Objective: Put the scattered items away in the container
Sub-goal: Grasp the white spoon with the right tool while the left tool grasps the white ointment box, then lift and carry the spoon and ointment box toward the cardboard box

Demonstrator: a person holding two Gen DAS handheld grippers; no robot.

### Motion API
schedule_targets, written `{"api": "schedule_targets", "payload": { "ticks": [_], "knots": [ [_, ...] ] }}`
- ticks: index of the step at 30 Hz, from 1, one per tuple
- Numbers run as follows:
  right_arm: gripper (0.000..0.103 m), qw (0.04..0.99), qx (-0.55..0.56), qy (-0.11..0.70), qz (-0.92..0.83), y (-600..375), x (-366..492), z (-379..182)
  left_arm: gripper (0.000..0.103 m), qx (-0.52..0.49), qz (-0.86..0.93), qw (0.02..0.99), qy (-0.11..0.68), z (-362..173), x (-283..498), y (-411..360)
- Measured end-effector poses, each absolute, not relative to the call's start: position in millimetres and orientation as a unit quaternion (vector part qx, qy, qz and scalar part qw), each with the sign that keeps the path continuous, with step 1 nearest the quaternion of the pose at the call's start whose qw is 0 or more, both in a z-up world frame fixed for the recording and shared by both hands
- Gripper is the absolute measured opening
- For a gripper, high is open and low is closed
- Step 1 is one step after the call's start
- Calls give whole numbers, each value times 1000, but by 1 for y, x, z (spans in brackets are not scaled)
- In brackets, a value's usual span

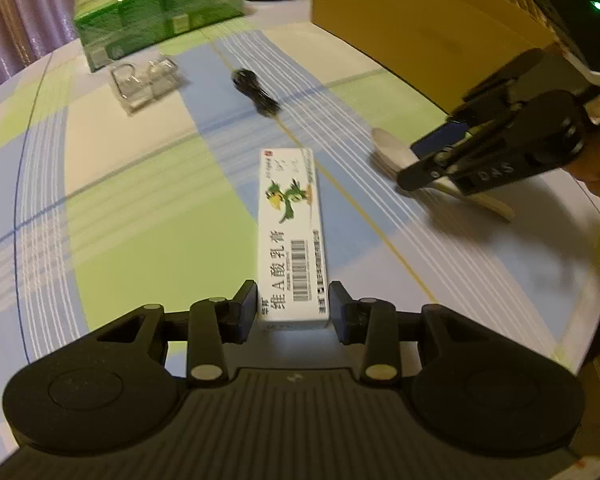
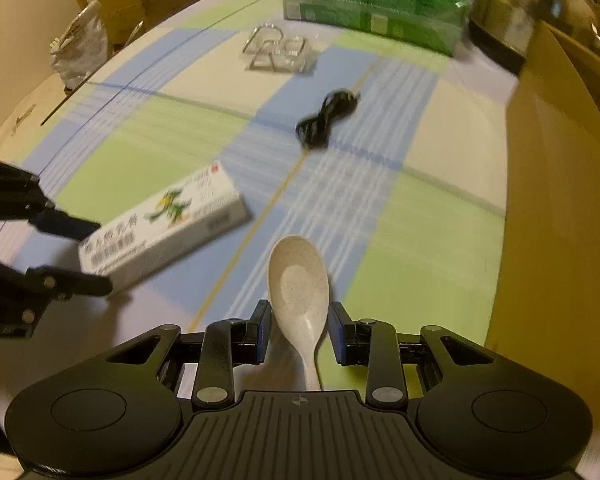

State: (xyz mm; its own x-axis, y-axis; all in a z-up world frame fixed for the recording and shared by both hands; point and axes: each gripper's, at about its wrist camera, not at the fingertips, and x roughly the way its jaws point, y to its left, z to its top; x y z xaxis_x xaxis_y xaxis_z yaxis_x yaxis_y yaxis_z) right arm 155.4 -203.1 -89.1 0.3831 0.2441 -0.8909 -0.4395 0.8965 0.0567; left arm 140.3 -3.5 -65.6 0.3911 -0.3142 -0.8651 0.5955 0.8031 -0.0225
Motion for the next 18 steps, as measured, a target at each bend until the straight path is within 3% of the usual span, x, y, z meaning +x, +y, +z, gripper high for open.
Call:
{"api": "schedule_targets", "payload": {
  "ticks": [2,6,8,10,18],
  "knots": [
    [28,828,-89,514,206,-207,142,-92,54,153,-271,823,475,-66,135,-5],
    [30,840,-75,500,199,-215,127,-94,57,177,-252,829,466,-66,136,-12],
    [40,847,-73,489,196,-218,124,-94,61,178,-247,833,461,-66,140,-14],
    [49,854,-72,478,194,-219,123,-94,61,182,-242,836,458,-66,145,-17],
    [50,867,-87,446,206,-214,122,-102,61,167,-240,841,455,-71,162,-27]
  ]
}}
